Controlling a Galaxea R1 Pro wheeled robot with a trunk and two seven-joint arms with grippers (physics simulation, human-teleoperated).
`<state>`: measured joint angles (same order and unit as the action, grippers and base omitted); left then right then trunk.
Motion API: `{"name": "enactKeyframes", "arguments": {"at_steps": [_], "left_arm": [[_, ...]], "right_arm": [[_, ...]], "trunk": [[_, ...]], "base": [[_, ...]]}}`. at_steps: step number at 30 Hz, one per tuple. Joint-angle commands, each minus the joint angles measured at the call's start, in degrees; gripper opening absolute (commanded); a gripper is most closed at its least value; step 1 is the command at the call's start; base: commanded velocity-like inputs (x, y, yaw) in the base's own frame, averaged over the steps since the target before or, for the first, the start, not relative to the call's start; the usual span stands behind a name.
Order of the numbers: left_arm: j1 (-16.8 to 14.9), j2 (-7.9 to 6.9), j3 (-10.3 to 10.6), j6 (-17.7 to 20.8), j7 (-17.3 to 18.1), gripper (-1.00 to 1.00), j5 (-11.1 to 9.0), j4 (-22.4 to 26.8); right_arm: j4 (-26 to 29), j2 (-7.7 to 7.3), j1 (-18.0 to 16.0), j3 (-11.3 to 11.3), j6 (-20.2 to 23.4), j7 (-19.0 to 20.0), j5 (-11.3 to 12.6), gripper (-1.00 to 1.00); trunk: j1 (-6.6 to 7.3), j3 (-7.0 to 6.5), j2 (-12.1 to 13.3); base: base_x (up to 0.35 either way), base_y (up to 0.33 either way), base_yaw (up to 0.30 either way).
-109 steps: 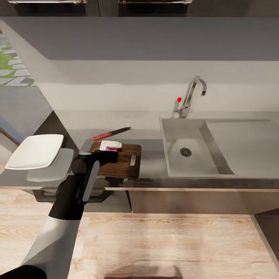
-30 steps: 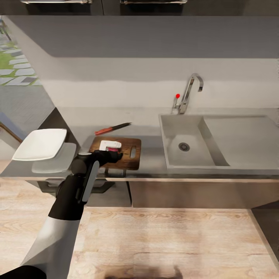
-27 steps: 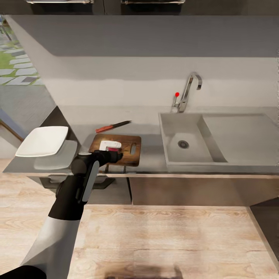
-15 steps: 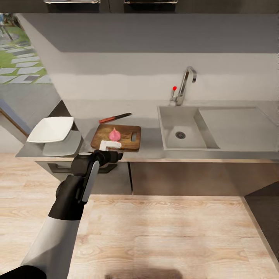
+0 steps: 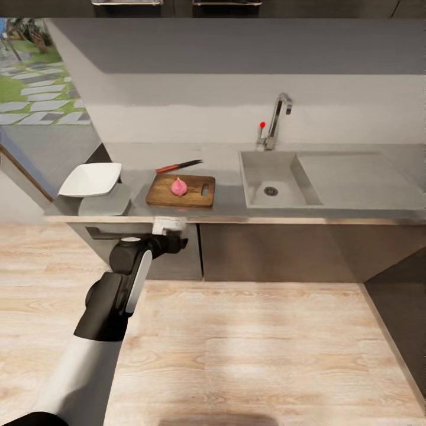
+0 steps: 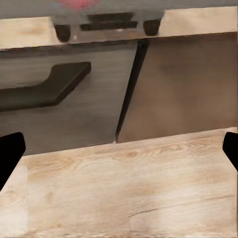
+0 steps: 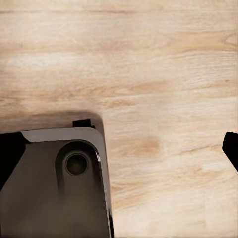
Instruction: In the kitchen, take the Vidalia onion out of the sink, dice it on the chopping board with the paring knife, put the diced onion into the bowl on the countertop, then place both the paring knife and the chopping board into the sink.
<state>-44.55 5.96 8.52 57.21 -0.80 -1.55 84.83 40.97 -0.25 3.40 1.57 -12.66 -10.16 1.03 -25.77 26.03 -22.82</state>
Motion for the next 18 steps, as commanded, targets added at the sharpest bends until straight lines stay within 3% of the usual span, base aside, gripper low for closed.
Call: {"name": "enactKeyframes", "arguments": {"at_steps": [1, 4, 10, 18], "left_arm": [[0.81, 0.02, 0.0, 0.21, -0.08, 1.0, -0.1, 0.16], [2.94, 0.02, 0.0, 0.12, -0.08, 1.0, -0.05, 0.44], [10.72, -0.52, 0.05, -0.8, 0.11, 1.0, -0.02, 3.18], [27.11, -2.66, 0.09, -16.58, 0.18, 1.0, 0.01, 3.87]], "right_arm": [[0.08, -0.01, 0.03, -0.04, -0.09, -0.12, 0.11, 1.0], [0.08, -0.01, 0.03, -0.05, -0.09, -0.12, 0.11, 1.0], [0.08, -0.01, 0.03, -0.05, -0.09, -0.12, 0.11, 1.0], [0.08, -0.01, 0.03, -0.07, -0.12, -0.07, 0.03, 1.0]], "trunk": [[-0.01, 0.08, -0.1], [-0.01, 0.08, -0.1], [-0.01, 0.08, -0.1], [-0.01, 0.08, -0.1]], "base": [[-0.195, 0.0, 0.0], [-0.105, 0.0, 0.0], [-0.014, 0.0, 0.0], [-0.001, 0.0, 0.0]]}}
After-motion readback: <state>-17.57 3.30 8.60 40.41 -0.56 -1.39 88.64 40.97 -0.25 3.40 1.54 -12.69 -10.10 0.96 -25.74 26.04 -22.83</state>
